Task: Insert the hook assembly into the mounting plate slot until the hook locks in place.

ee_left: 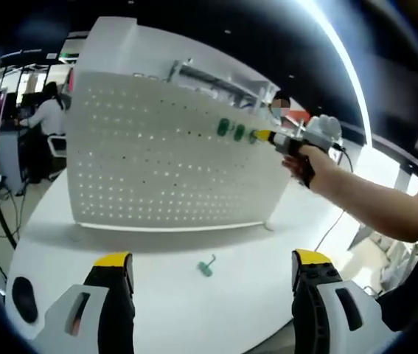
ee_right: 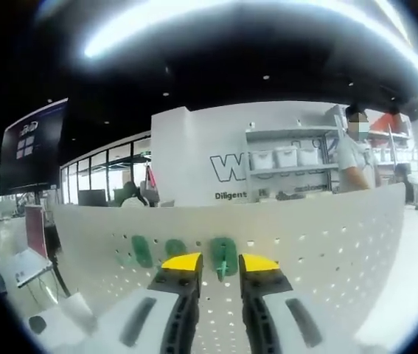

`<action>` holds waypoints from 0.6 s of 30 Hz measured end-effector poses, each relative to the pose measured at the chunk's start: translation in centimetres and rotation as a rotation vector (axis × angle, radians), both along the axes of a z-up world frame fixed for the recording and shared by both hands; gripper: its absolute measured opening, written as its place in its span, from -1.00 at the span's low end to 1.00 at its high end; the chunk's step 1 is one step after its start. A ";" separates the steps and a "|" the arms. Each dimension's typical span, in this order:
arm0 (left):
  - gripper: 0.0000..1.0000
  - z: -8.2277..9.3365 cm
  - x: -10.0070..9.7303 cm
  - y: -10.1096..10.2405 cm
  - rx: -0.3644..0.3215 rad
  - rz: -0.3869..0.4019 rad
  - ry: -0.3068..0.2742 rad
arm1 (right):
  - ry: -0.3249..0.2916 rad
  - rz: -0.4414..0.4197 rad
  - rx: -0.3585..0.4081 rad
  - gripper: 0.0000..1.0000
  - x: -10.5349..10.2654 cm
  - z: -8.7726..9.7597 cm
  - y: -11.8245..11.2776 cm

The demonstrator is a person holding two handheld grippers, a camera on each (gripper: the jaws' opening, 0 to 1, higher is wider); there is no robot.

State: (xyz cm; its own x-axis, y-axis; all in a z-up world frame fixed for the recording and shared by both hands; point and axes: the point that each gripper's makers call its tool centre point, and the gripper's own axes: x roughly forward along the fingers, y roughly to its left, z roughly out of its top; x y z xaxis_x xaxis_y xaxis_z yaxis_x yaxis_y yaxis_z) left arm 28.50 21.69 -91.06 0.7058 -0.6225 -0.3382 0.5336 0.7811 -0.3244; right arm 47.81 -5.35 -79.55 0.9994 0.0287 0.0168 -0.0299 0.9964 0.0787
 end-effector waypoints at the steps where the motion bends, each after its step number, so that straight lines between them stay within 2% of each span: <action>1: 0.79 0.0 -0.1 0.0 -0.001 0.000 -0.001 | 0.008 0.001 -0.002 -0.65 0.0 -0.1 0.0; 12: 0.78 0.0 -0.9 0.6 0.000 0.010 0.001 | 0.036 -0.002 0.012 -0.67 -0.5 -1.1 0.0; 18: 0.77 -0.2 -0.6 0.7 -0.003 0.011 0.008 | 0.037 -0.008 0.000 -0.69 0.1 -1.1 0.0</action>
